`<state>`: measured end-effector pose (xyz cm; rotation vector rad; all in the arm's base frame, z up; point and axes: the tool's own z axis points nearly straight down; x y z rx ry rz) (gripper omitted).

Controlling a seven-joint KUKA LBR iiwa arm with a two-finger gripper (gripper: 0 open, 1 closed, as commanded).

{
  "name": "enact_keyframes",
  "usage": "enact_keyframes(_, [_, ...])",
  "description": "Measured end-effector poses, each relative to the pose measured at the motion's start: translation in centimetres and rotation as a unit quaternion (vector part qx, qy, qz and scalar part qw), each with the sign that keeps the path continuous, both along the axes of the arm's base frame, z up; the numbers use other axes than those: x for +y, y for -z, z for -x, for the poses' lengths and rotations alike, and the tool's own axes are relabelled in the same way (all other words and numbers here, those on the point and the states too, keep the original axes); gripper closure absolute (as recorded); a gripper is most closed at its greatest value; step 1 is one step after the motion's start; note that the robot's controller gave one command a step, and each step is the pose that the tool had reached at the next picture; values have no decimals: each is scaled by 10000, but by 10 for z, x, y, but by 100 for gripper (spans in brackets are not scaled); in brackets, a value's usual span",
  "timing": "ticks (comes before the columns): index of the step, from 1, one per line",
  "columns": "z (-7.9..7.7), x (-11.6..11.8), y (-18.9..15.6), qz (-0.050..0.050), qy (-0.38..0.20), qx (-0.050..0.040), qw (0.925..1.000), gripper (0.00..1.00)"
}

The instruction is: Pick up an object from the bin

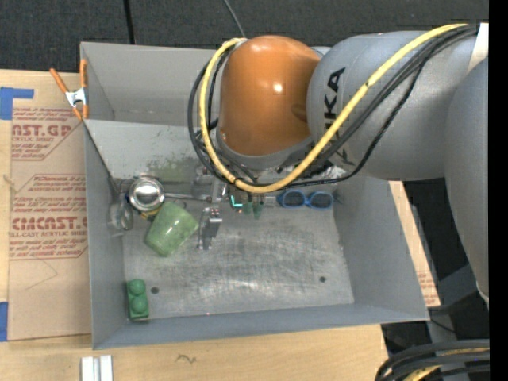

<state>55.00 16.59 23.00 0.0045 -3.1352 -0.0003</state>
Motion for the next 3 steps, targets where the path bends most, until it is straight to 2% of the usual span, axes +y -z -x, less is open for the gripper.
enact_keyframes(1, [-26, 9, 112, -12, -842, -56, 9964, 0])
enact_keyframes(2, [-26, 9, 113, -15, -841, -62, 9964, 100])
enact_keyframes(3, [-18, 25, -9, -14, -2104, -77, 9776, 100])
